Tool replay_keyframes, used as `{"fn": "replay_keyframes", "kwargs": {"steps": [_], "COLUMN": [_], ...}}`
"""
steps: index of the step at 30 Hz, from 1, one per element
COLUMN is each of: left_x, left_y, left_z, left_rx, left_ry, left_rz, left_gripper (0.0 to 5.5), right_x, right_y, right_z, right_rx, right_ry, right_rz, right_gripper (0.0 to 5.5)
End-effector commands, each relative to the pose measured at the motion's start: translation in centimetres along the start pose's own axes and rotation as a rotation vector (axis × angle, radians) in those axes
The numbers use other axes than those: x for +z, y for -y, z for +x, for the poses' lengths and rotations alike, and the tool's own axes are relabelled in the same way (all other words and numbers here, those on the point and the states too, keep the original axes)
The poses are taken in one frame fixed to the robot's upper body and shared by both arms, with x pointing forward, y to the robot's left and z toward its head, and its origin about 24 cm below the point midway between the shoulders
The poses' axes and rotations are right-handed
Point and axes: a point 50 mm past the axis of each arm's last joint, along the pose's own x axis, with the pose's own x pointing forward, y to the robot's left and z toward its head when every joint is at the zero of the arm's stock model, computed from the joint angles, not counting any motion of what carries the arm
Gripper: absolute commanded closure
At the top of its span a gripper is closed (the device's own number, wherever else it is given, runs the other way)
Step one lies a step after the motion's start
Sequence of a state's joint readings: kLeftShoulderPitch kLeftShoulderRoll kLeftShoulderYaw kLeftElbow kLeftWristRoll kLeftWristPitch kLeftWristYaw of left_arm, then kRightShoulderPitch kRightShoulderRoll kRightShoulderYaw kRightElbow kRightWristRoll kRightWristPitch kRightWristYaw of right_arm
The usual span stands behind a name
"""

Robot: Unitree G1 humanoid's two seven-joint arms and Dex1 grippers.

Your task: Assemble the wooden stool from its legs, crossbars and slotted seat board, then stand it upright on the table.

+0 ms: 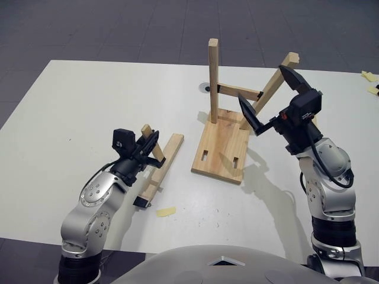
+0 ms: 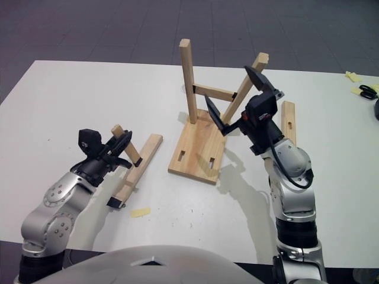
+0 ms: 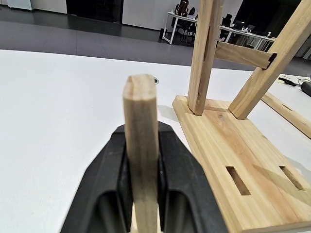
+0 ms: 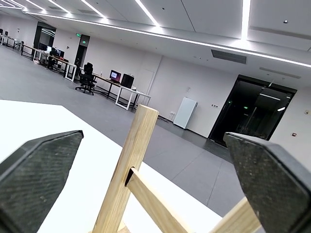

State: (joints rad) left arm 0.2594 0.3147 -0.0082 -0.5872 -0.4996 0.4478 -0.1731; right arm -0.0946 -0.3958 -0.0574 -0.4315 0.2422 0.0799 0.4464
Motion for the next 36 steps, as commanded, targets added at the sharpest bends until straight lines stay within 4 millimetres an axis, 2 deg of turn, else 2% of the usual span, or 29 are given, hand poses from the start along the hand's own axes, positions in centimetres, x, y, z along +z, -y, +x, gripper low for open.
{"fn": "replay_keyframes", "kwargs": {"steps": [1,7,12,14,17,21,24,26,29,33,36], "left_x": [-6.0,-8.4,-10.4,-10.5,-9.5,-7.2,-5.1,-4.8,-7.2,-11.3,-12.1], "left_y": [-1.3,-1.9,-1.9,-2.5,-4.6,-7.6,-9.4,-9.6,-9.1,-8.3,-7.8], "left_z": [-2.3,-3.3,-3.5,-3.4,-1.7,0.9,2.6,3.3,3.0,0.8,0.2], "left_rx": [0.166,0.221,0.120,0.107,0.138,0.203,0.258,0.255,0.221,0.250,0.255], "left_ry": [-0.187,-0.189,-0.368,-0.396,-0.365,-0.283,-0.198,-0.174,-0.251,-0.359,-0.384], "left_rz": [-0.063,-0.023,0.054,0.105,0.179,0.273,0.262,0.202,0.080,-0.123,-0.153], "left_gripper": [5.08,5.08,5.08,5.08,5.08,5.08,5.08,5.08,5.08,5.08,5.08], "right_x": [0.3,0.4,0.5,0.6,0.6,0.6,0.6,0.7,0.7,0.9,1.0], "right_y": [0.1,0.2,0.3,0.4,0.4,0.2,-0.1,-0.2,-0.2,-0.2,0.0], "right_z": [0.4,0.6,0.8,0.9,1.0,1.3,1.4,1.5,1.6,1.9,1.9], "right_rx": [0.020,0.019,0.015,0.010,0.007,0.018,0.024,0.024,0.019,0.026,0.020], "right_ry": [0.016,0.022,0.027,0.031,0.034,0.042,0.049,0.054,0.060,0.072,0.074], "right_rz": [-0.021,-0.023,-0.027,-0.028,-0.033,-0.032,-0.028,-0.027,-0.027,-0.031,-0.035], "right_gripper": [0.10,0.10,0.10,0.10,0.10,0.10,0.10,0.10,0.10,0.10,0.10]}}
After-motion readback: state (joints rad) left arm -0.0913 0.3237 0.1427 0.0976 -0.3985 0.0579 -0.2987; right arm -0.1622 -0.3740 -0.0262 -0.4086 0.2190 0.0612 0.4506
